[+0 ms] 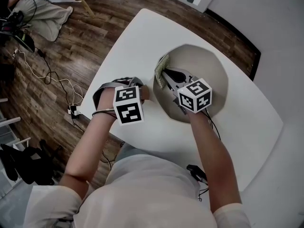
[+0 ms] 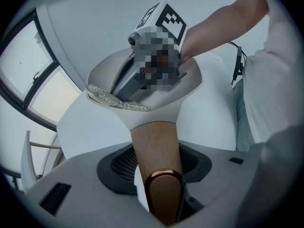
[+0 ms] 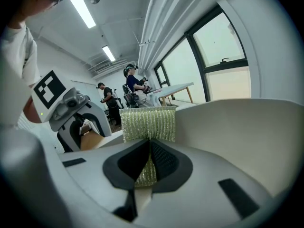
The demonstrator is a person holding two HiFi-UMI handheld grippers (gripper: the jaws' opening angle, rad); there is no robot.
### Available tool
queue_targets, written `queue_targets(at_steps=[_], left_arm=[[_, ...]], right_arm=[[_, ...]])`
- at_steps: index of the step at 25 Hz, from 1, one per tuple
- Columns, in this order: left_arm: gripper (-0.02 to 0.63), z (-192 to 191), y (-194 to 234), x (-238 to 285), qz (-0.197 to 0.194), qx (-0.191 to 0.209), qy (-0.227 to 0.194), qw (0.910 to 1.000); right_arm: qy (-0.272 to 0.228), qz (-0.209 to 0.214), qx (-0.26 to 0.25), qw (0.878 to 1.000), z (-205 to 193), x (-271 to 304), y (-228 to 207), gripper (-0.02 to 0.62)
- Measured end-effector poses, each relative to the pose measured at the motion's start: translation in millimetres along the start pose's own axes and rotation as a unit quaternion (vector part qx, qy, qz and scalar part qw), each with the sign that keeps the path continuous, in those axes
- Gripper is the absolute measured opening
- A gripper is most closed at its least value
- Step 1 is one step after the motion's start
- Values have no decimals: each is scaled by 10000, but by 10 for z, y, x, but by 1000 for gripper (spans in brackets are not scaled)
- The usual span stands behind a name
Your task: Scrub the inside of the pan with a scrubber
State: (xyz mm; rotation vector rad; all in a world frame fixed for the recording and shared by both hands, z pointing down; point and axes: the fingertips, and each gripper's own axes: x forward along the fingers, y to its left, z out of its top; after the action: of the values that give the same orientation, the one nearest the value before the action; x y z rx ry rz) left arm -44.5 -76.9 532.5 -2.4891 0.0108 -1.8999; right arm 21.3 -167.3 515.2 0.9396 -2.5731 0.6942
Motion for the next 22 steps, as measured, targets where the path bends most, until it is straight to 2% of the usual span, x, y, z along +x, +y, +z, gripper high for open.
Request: queue_targets(at_steps=[15, 22], left_arm=[[212, 14, 5, 24, -29, 28, 193, 9998], [212, 30, 0, 4, -21, -27, 268, 9996]], right_arm=[[644, 762, -324, 9945, -200, -96, 306, 25], [839, 955, -426, 9910, -245, -177, 428, 24]])
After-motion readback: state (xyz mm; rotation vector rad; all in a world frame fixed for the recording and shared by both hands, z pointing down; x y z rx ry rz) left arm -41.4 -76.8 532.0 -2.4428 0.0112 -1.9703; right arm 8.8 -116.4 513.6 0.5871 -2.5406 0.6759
